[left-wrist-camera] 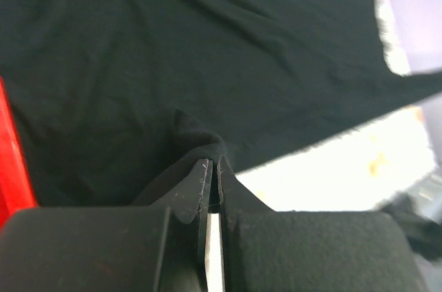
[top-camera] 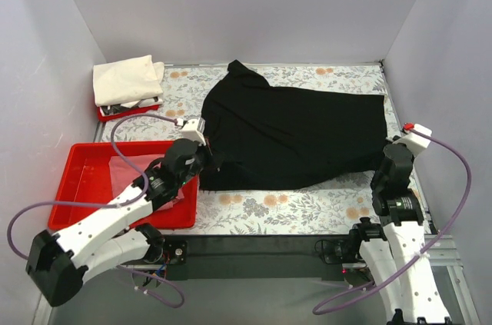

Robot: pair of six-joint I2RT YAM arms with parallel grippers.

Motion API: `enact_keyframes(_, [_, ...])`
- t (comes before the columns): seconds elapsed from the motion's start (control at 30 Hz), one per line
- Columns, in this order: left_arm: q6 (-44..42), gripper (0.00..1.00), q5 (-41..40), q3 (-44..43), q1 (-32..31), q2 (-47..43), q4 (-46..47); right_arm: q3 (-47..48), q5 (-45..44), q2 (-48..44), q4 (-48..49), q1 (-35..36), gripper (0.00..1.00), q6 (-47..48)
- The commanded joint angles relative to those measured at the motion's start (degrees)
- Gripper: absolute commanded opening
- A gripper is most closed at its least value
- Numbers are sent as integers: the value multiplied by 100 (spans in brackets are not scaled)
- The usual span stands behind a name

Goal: Fold and stack the t-shirts
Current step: Fold the tshirt

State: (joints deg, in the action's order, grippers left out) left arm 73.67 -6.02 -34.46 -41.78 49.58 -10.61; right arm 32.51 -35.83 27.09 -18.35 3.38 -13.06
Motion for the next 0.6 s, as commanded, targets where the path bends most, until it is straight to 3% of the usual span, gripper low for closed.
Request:
enact_keyframes(0.0, [-598, 0, -865, -517, -6, 594, 647, -35, -99, 496, 692, -12, 1, 110])
enact_keyframes(0.27, [-942, 0, -1138, -1651, 415, 2440, 850, 36, -257, 1982, 1369, -21, 1, 216])
enact_keyframes(0.57, [-1460, 0, -857, -2459, 802, 3601, 1536, 194, -477, 3020, 1782, -48, 1, 243])
